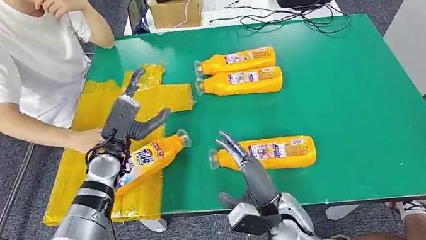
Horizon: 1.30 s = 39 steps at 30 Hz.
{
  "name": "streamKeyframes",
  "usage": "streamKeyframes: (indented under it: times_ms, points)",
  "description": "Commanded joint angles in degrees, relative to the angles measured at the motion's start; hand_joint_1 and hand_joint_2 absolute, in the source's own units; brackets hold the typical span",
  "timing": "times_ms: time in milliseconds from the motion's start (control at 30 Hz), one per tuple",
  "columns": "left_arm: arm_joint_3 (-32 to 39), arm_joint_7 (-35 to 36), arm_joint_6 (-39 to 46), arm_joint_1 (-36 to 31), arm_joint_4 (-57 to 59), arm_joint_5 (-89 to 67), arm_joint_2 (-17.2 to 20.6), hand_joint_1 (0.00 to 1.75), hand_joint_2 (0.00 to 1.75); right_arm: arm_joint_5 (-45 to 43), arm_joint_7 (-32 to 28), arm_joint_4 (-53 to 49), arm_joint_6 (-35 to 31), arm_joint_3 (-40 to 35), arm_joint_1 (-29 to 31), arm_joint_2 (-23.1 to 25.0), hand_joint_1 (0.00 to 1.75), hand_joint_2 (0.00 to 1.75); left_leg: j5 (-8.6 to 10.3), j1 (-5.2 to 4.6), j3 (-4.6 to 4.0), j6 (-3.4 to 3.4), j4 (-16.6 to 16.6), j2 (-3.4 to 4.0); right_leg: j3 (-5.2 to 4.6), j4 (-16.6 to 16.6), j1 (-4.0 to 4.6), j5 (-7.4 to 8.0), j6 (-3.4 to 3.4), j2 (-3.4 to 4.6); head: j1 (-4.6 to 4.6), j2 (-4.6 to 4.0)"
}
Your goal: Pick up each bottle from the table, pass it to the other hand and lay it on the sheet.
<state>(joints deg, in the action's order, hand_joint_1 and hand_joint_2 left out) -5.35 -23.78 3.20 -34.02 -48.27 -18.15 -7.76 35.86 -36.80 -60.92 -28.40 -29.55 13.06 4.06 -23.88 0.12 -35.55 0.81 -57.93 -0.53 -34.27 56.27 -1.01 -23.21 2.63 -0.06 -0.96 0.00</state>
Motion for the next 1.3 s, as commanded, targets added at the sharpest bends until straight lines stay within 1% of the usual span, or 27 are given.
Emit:
streamKeyframes:
  times_ms: [33,67,100,133,167,200,267,333,367,433,467,567,633,700,800,833,867,967,1067,1133,1167,1200,1267,1300]
  points:
    - [2.9,-3.4,-3.8,20.3,-21.6,17.6,-4.4,0.0,1.75,11.2,5.8,3.7,0.2,11.5,4.8,-11.8,0.0,1.75,-0.17,-0.06,0.4,0.04,0.1,0.22,0.36,-0.2,-0.04,-0.08,-0.04,0.18,0.0,0.0]
    - [1.9,-4.4,-3.5,21.6,-23.1,18.7,-4.6,0.0,1.75,11.5,5.9,4.6,2.2,12.5,6.2,-12.7,0.0,1.75,-0.12,-0.17,0.29,0.09,0.1,0.11,0.29,-0.1,-0.15,-0.07,0.01,0.08,0.02,0.0]
    - [1.6,-7.4,-1.4,22.3,-24.4,18.3,-5.1,0.0,1.75,12.6,6.3,5.7,3.7,12.7,7.8,-13.1,0.0,1.75,-0.1,-0.12,0.12,0.06,0.0,0.11,0.13,-0.1,-0.13,-0.04,-0.01,0.08,0.02,0.0]
    - [0.5,-9.8,-0.5,23.1,-26.0,17.5,-5.0,0.0,1.75,13.4,6.5,6.9,4.8,13.0,9.2,-13.0,0.0,1.75,-0.18,-0.16,0.23,0.08,0.0,0.15,0.25,-0.1,-0.15,-0.09,-0.03,0.1,0.02,0.0]
    - [-0.2,-9.9,-0.8,23.8,-27.7,18.3,-5.0,0.0,1.75,14.9,7.9,8.9,5.3,13.4,11.1,-12.6,0.0,1.75,-0.26,-0.13,0.27,0.06,-0.1,0.21,0.28,-0.1,-0.11,-0.13,-0.07,0.16,0.02,0.0]
    - [-0.4,-10.1,-0.9,24.4,-28.7,18.6,-5.1,0.0,1.75,16.6,8.9,10.4,5.5,13.0,12.3,-12.6,0.0,1.75,-0.21,-0.22,0.09,0.1,-0.1,0.15,0.12,0.0,-0.18,-0.1,-0.04,0.11,0.04,0.0]
    - [-1.0,-10.1,-1.0,25.3,-29.9,18.7,-5.4,0.0,1.75,17.9,10.8,13.3,6.0,13.0,13.7,-12.6,0.0,1.75,-0.15,-0.2,-0.02,0.08,0.0,0.2,-0.03,-0.1,-0.17,0.0,-0.03,0.16,0.0,0.0]
    - [-2.0,-10.4,-0.8,26.9,-30.9,18.2,-6.2,0.0,1.75,17.8,11.4,14.5,6.7,13.4,13.2,-13.5,0.0,1.75,-0.14,-0.19,0.04,0.06,0.0,0.13,0.05,-0.1,-0.15,-0.02,-0.04,0.09,0.0,0.0]
    - [-3.3,-10.5,-0.8,26.8,-30.4,18.1,-6.5,0.0,1.75,19.8,12.3,17.4,6.9,12.3,15.1,-14.2,0.0,1.75,-0.19,-0.16,0.19,0.05,0.0,0.06,0.24,-0.1,-0.12,-0.09,-0.09,0.0,0.0,0.0]
    - [-4.6,-10.3,1.0,25.8,-29.0,17.1,-6.4,0.0,1.75,21.1,12.7,21.9,7.4,11.3,19.3,-13.9,0.0,1.75,-0.11,-0.19,0.05,0.09,0.0,0.02,0.08,-0.1,-0.15,-0.01,0.0,0.0,0.0,0.0]
    - [-5.3,-10.6,1.7,25.2,-28.5,16.6,-6.1,0.0,1.75,21.2,12.7,24.2,8.8,10.6,21.7,-13.3,0.0,1.75,-0.15,-0.18,0.11,0.08,0.0,0.02,0.15,-0.1,-0.13,-0.06,-0.03,0.0,0.02,0.0]
    - [-5.2,-10.1,2.2,23.2,-27.7,17.5,-5.8,0.0,1.75,21.3,13.9,28.8,13.1,9.0,26.7,-11.5,0.0,1.75,-0.11,-0.22,0.01,0.13,-0.1,0.25,-0.03,0.0,-0.18,0.03,0.01,0.22,0.0,0.0]
    - [-5.0,-9.9,2.6,22.2,-27.5,17.5,-5.5,0.0,1.75,22.0,14.5,30.7,14.8,7.6,28.8,-11.0,0.0,1.75,-0.15,-0.19,0.06,0.1,-0.1,0.33,0.03,0.0,-0.15,0.03,-0.02,0.29,0.0,0.0]
    - [-5.0,-9.9,2.6,22.2,-27.5,17.5,-5.5,0.0,1.75,22.0,14.5,30.7,14.8,7.6,28.8,-11.0,0.0,1.75,-0.13,-0.17,0.07,0.08,-0.1,0.34,0.03,0.0,-0.13,0.07,0.01,0.27,0.0,0.0]
    - [-5.0,-9.4,2.5,21.7,-27.2,17.7,-5.1,0.0,1.75,21.9,14.4,31.9,16.2,6.9,29.5,-10.8,0.0,1.75,0.01,-0.17,0.02,0.17,0.0,0.03,0.05,-0.1,-0.14,0.09,0.11,0.02,0.02,0.0]
    - [-5.0,-9.3,2.6,21.4,-26.9,17.5,-4.9,0.0,1.75,22.0,14.4,32.4,17.3,6.4,30.0,-10.7,0.0,1.75,-0.12,-0.09,0.22,0.09,-0.1,0.11,0.25,-0.1,-0.05,-0.01,-0.03,0.06,-0.02,0.0]
    - [-5.1,-9.2,2.8,21.4,-26.9,17.2,-4.8,0.0,1.75,22.1,14.3,32.6,18.4,5.3,30.4,-10.7,0.0,1.75,-0.03,-0.18,0.08,0.15,0.0,0.07,0.08,-0.1,-0.15,0.07,0.09,0.07,0.0,0.0]
    - [-5.0,-9.2,3.0,21.6,-27.0,17.1,-4.5,0.0,1.75,22.3,14.2,32.2,18.5,4.7,30.5,-10.6,0.0,1.75,-0.06,-0.18,0.08,0.15,0.0,0.17,0.08,0.0,-0.14,0.07,0.08,0.16,0.0,0.0]
    - [-5.0,-9.2,3.1,21.8,-27.2,16.9,-4.5,0.0,1.75,22.3,14.1,31.8,18.6,4.4,30.3,-10.8,0.0,1.75,-0.04,-0.17,0.11,0.15,0.0,0.09,0.13,-0.1,-0.14,0.06,0.07,0.07,0.0,0.0]
    - [-4.7,-9.2,3.1,22.3,-27.8,16.9,-4.2,0.0,1.75,20.9,12.6,29.4,20.1,3.2,29.5,-10.9,0.0,1.75,0.01,-0.19,0.02,0.17,0.0,0.03,0.05,-0.1,-0.16,0.1,0.12,0.04,0.0,0.0]
    - [-4.3,-9.2,3.1,22.4,-28.1,16.9,-4.0,0.0,1.75,19.8,11.5,27.3,20.7,2.7,28.6,-10.9,0.0,1.75,-0.05,-0.15,0.11,0.14,0.0,0.08,0.13,-0.1,-0.12,0.05,0.06,0.07,0.0,0.0]
    - [-3.9,-9.2,3.3,22.6,-28.3,16.7,-4.1,0.0,1.75,18.1,10.5,23.7,21.0,2.0,26.9,-11.3,0.0,1.75,-0.02,-0.17,0.05,0.15,0.0,0.09,0.07,-0.1,-0.14,0.09,0.09,0.09,0.0,0.0]
    - [-3.4,-9.3,3.4,22.7,-28.5,16.4,-4.1,0.0,1.75,16.7,11.0,18.9,21.5,0.6,24.7,-12.2,0.0,1.75,-0.12,-0.14,0.22,0.11,0.0,0.17,0.22,-0.1,-0.1,0.01,0.01,0.15,0.0,0.0]
    - [-3.3,-9.4,3.6,22.7,-28.5,16.0,-4.0,0.0,1.75,15.3,9.7,16.4,21.4,0.4,23.6,-12.5,0.0,1.75,0.0,-0.16,0.04,0.16,0.0,0.06,0.08,-0.1,-0.13,0.09,0.11,0.05,0.02,0.0]
